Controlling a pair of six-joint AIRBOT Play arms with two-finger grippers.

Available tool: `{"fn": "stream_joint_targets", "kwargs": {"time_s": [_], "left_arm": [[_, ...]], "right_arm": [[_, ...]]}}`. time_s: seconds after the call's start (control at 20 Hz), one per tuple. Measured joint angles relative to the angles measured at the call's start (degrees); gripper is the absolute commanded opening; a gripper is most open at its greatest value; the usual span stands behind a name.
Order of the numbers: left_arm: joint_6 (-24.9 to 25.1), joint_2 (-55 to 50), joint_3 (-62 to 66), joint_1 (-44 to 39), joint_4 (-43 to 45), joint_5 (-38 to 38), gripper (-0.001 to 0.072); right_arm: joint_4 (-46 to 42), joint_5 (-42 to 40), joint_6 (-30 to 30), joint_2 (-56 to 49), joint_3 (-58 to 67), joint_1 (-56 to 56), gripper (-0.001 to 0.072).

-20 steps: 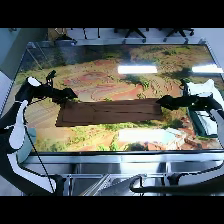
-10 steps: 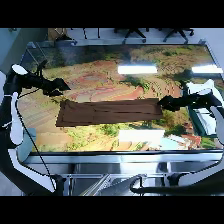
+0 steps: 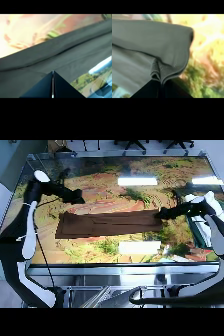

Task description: Fold the shirts.

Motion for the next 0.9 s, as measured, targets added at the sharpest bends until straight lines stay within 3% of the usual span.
{"fn": "stream_joint_targets", "kwargs": {"time_s": [0.25, 0.45, 0.7, 0.9], "left_arm": [[-1.07, -2.47, -5.68, -15.45, 0.00, 12.81, 0.0013], [-3.72, -10.29, -1.51, -26.40, 0.11, 19.58, 0.0012], [-7.91, -19.37, 9.09, -32.04, 0.26, 19.28, 0.0013], [-7.80, -16.74, 11.52, -29.64, -1.11, 13.44, 0.0013]], "right_arm": [[1.73, 12.37, 5.16, 7.89, 11.21, -0.15, 0.0019], [4.74, 19.47, 8.85, 13.55, 16.90, -0.15, 0.0019], [5.79, 22.97, 11.91, 17.22, 18.82, -0.35, 0.0019], [6.25, 23.85, 13.25, 17.73, 19.04, -0.35, 0.0019]]}}
